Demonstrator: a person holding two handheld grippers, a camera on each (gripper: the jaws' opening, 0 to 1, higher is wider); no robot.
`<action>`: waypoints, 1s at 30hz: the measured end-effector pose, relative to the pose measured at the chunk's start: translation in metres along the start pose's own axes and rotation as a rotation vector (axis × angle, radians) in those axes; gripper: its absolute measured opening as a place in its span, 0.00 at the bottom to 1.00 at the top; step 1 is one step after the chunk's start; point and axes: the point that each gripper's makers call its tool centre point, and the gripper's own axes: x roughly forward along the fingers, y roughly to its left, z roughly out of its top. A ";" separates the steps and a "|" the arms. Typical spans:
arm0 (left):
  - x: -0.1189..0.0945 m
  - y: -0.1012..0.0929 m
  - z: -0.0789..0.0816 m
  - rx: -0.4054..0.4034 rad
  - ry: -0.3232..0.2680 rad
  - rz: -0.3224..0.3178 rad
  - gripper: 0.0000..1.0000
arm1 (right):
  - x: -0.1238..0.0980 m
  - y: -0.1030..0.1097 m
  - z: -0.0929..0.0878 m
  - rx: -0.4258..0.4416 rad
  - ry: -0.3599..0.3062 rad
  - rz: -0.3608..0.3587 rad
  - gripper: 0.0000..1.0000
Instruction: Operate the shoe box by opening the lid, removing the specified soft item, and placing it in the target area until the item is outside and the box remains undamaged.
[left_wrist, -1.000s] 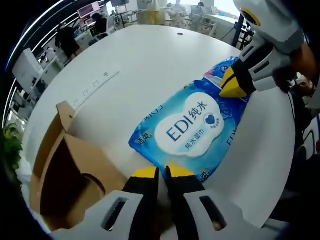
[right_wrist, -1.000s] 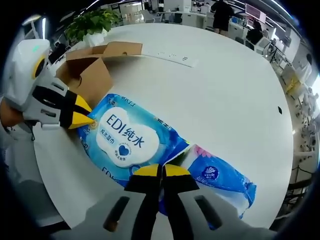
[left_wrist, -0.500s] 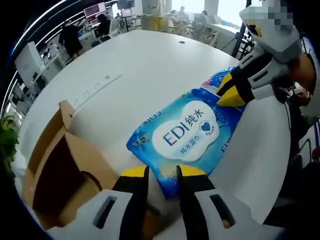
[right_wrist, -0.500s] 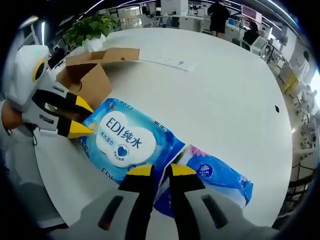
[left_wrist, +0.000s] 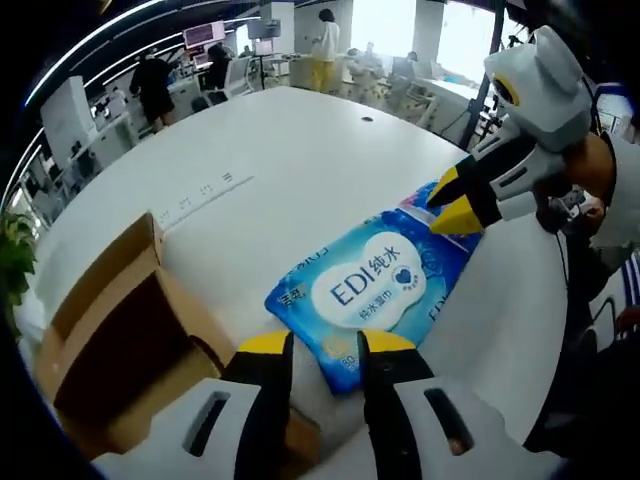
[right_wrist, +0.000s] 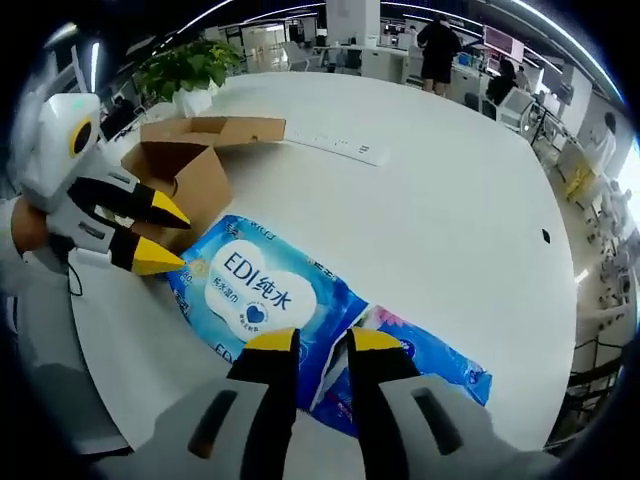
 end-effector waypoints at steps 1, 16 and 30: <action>-0.001 0.000 0.001 -0.001 -0.013 -0.004 0.25 | 0.000 0.001 0.001 -0.001 -0.004 0.001 0.19; -0.045 0.015 0.009 -0.003 -0.204 -0.005 0.25 | -0.007 0.030 0.019 -0.030 -0.086 0.044 0.23; -0.100 0.050 -0.008 -0.102 -0.328 0.022 0.29 | -0.010 0.070 0.033 -0.053 -0.127 0.084 0.26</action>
